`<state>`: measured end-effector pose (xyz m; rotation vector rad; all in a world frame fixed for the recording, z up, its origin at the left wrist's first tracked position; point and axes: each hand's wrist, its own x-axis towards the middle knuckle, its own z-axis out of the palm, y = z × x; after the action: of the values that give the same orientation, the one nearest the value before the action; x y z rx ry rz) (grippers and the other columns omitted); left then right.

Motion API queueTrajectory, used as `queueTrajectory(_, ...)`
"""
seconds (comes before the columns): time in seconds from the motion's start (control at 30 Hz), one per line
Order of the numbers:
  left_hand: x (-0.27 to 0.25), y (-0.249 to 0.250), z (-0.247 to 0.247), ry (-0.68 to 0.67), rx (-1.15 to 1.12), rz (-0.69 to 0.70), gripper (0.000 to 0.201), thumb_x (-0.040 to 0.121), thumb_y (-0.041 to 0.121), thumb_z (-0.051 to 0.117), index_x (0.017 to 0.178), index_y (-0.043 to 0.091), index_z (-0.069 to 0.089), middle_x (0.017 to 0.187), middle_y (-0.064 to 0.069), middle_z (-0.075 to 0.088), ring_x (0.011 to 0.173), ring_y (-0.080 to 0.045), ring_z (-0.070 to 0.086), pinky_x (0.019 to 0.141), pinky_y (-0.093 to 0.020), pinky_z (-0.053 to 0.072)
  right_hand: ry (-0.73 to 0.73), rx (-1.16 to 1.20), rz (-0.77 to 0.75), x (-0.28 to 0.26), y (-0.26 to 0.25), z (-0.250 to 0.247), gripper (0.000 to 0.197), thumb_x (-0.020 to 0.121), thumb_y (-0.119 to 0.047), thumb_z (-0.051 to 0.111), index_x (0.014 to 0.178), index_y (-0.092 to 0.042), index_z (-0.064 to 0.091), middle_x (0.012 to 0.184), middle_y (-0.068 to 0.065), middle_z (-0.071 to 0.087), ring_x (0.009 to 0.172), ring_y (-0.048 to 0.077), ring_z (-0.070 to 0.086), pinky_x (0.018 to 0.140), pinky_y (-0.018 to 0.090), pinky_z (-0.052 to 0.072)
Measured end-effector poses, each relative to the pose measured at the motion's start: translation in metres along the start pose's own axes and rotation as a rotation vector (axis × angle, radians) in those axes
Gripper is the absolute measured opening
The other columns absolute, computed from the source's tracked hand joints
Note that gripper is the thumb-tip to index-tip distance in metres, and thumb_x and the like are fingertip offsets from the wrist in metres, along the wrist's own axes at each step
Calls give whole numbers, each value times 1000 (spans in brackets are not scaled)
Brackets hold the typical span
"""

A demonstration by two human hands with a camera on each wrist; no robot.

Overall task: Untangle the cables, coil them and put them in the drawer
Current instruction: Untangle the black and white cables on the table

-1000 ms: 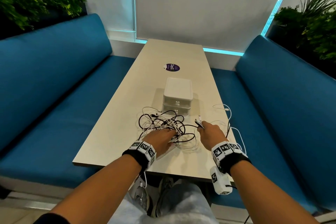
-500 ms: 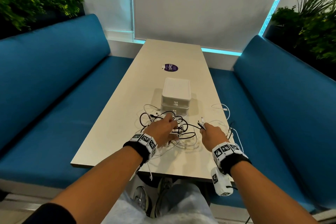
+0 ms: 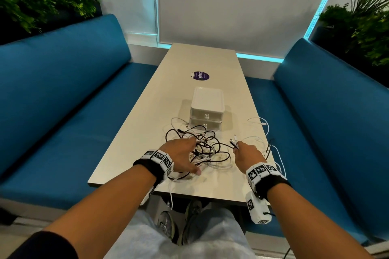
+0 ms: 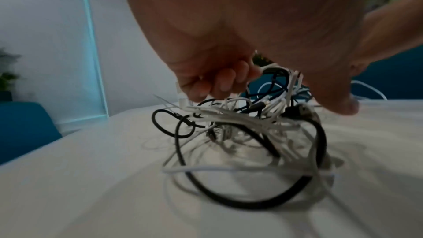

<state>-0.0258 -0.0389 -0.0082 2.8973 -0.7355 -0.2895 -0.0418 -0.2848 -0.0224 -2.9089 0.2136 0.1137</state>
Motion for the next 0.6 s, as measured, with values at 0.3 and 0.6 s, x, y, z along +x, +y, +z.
queueTrajectory(0.3, -18, -11, 5, -322, 125, -30, 33, 68, 37, 80, 65, 16, 55, 61, -1, 53, 62, -27, 55, 55, -26, 41, -1, -57, 3, -6, -5, 5, 26, 101, -30, 37, 114, -13, 52, 107, 16, 62, 96, 36, 62, 72, 35, 44)
queueTrajectory(0.6, -16, -28, -13, -187, -113, -30, 34, 88, 5, 59, 116, 18, 72, 109, -5, 71, 100, -24, 64, 82, -27, 50, 1, -87, -14, -10, -10, 4, 24, 100, -27, 38, 112, -12, 53, 106, 14, 62, 96, 35, 63, 75, 36, 48)
